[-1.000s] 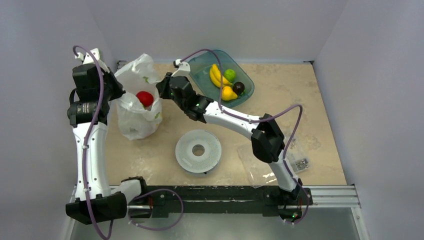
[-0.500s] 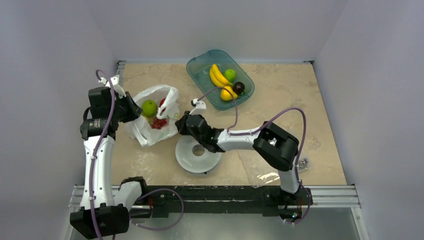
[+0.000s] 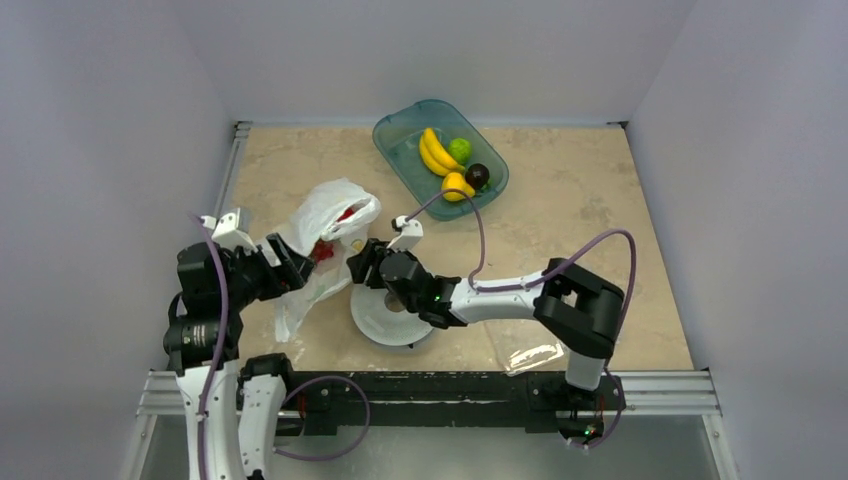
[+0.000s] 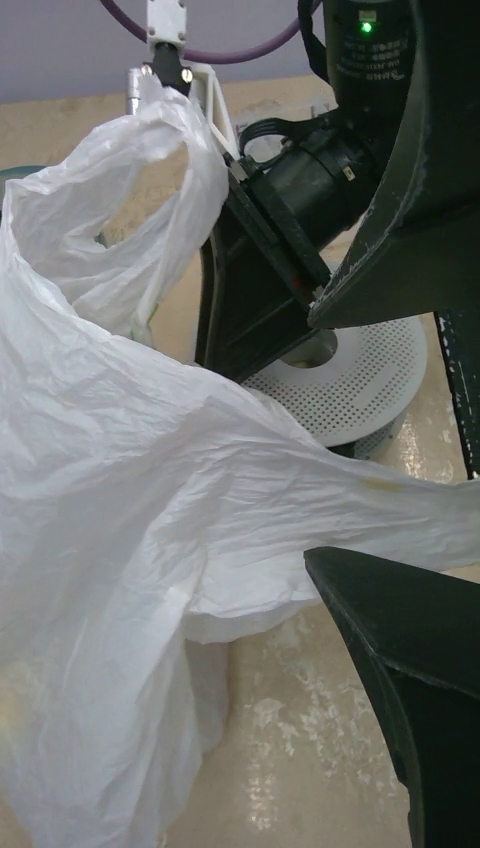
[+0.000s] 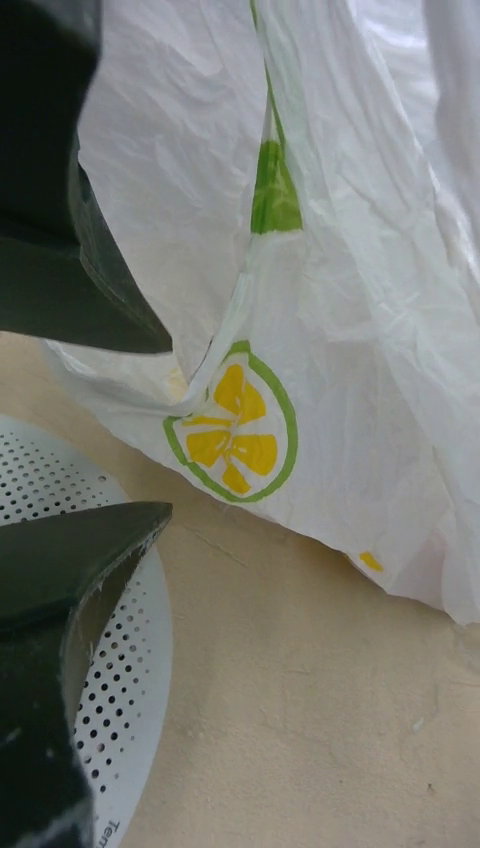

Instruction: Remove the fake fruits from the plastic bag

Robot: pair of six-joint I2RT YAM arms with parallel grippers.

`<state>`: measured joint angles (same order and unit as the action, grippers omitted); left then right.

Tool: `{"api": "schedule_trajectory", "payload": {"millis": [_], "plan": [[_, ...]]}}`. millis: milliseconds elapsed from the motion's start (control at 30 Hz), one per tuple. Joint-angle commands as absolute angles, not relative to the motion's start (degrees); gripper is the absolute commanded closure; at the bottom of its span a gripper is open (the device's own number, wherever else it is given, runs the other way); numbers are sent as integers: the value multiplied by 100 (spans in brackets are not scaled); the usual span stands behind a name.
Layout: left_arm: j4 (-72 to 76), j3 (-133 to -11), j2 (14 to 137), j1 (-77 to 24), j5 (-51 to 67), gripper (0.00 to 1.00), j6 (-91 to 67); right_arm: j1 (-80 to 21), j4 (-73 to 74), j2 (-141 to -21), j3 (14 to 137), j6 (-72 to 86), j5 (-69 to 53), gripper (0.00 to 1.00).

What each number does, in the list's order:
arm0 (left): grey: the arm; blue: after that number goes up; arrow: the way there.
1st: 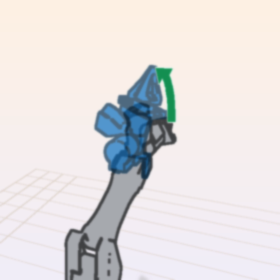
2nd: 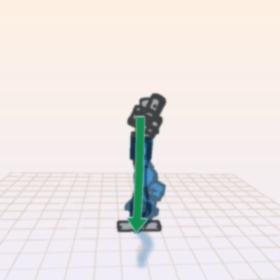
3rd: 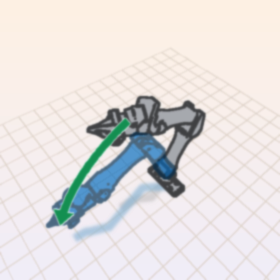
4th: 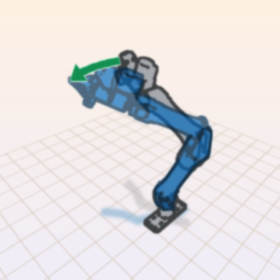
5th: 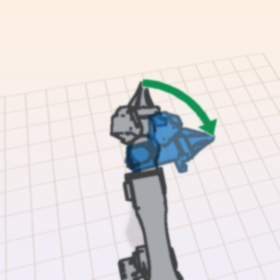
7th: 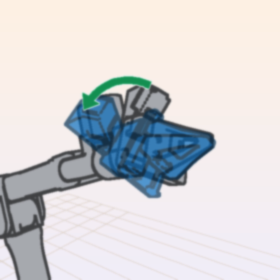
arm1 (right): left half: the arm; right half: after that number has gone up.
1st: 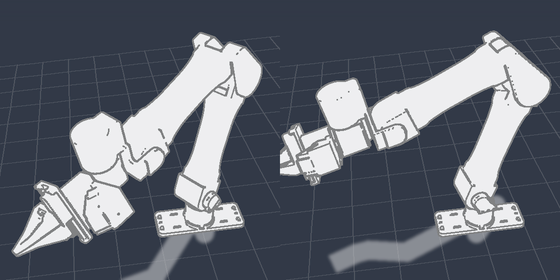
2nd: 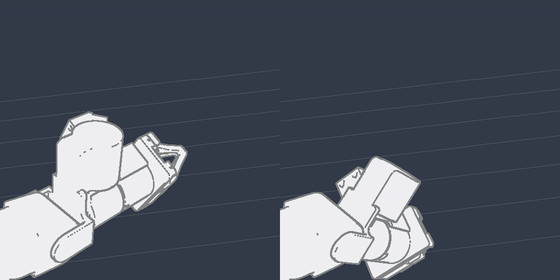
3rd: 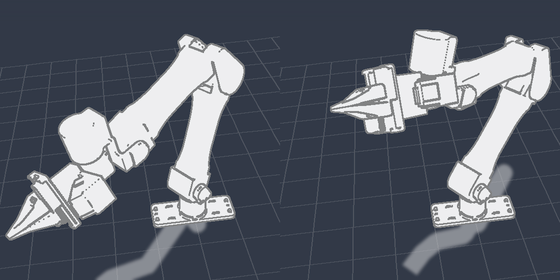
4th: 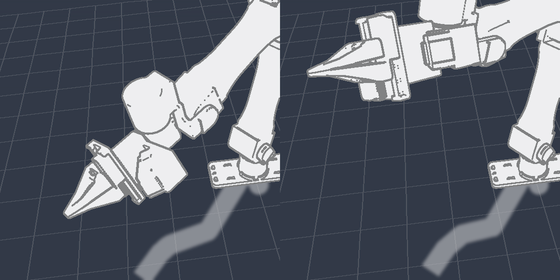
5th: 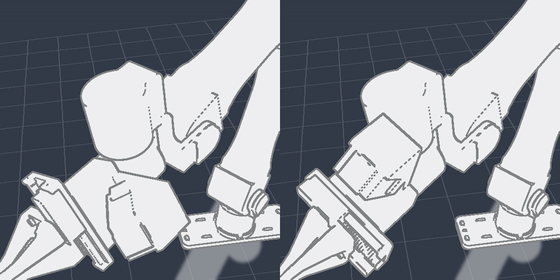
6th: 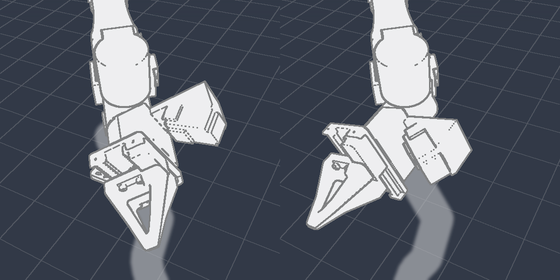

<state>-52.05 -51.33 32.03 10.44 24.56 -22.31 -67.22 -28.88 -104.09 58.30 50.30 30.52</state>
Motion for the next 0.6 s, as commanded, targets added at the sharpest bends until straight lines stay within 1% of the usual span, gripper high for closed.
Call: {"api": "schedule_trajectory", "payload": {"millis": [0, 100, 167, 267, 300, 333, 367, 400, 467, 500, 567], "plan": [[-5779, -4920, 2620, 1042, 2590, 21, -2545, -6706, -2371, -9880, 6126, 4233, 2963, 39], [-6063, -4954, 2166, 1041, 2357, 20, -2733, -6712, -1999, -9580, 6236, 3481, 2500, 27], [-6269, -4982, 2032, 1046, 2018, 20, -2801, -6723, -1685, -9273, 6202, 3233, 2257, 16], [-6415, -4979, 2077, 1041, 1723, 22, -2879, -6724, -1280, -8864, 6235, 2894, 1998, 8], [-6444, -4987, 2132, 1045, 1720, 23, -2897, -6730, -1130, -8709, 6272, 2840, 1915, 4], [-6460, -4992, 2188, 1045, 1778, 21, -2885, -6732, -1107, -8570, 6279, 2835, 1817, 2], [-6456, -4997, 2242, 1046, 1854, 17, -2834, -6732, -1084, -8438, 6313, 2835, 1675, 1], [-6472, -5022, 2263, 1041, 1873, 10, -2745, -6732, -1044, -8349, 6388, 2853, 1529, 1], [-6457, -5108, 2261, 1044, 1765, 2, -2630, -6730, -826, -8266, 6620, 3122, 1424, 1], [-6454, -5173, 2258, 1039, 1680, 1, -2583, -6732, -673, -8274, 6797, 3332, 1440, 1], [-6510, -5383, 2293, 1046, 1415, 0, -2482, -6732, -395, -8330, 7086, 3958, 1552, 1]]}}
